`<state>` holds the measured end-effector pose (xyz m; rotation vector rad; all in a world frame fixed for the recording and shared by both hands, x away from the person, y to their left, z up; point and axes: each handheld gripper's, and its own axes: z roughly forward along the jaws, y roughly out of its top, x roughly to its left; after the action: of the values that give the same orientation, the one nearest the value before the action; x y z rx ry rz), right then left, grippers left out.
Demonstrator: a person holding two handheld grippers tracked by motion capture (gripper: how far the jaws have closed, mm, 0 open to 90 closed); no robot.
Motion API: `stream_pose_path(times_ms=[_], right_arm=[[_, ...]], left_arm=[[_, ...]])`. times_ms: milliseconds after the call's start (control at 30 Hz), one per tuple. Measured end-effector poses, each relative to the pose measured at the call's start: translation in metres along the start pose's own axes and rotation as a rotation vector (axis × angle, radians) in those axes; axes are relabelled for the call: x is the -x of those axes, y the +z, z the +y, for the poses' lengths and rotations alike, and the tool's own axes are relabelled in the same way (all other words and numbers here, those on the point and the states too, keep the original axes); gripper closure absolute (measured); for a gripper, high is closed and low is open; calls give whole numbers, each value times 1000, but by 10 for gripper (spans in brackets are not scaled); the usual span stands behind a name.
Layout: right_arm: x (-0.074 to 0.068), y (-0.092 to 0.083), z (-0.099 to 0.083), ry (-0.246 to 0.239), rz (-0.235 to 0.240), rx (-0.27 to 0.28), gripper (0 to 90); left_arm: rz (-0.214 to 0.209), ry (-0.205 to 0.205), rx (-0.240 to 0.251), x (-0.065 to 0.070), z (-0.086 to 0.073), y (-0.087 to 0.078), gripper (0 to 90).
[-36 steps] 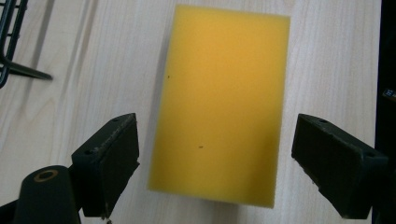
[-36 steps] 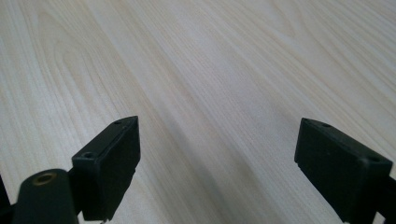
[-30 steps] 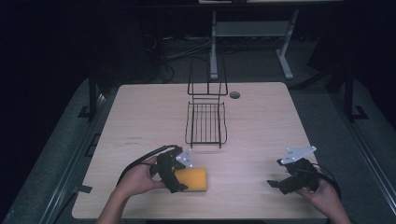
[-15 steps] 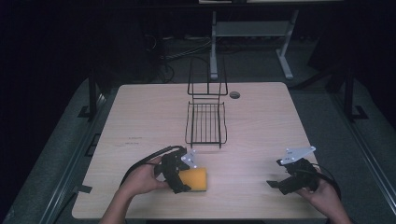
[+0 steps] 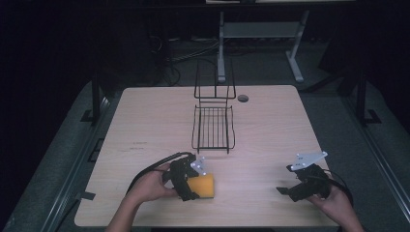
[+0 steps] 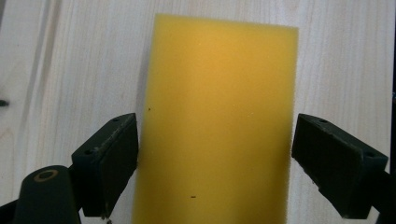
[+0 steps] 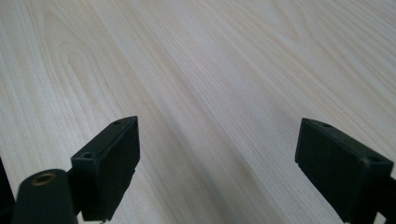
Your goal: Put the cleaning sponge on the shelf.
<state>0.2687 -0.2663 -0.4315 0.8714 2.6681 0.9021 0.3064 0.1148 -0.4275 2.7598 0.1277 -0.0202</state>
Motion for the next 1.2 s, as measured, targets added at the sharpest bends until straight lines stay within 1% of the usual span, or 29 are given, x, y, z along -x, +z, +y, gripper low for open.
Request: stream_pose_path(times_ms=[167, 833, 1200], right_arm=[[0, 0, 0, 0, 2, 2, 137], [0, -1, 0, -2, 6, 4, 137], [0, -1, 0, -3, 6, 4, 137]], left_arm=[[-6, -6, -3, -1, -1, 3, 143], [-9, 11, -29, -2, 0, 12, 144], [-8, 10, -32, -2, 1, 15, 144]])
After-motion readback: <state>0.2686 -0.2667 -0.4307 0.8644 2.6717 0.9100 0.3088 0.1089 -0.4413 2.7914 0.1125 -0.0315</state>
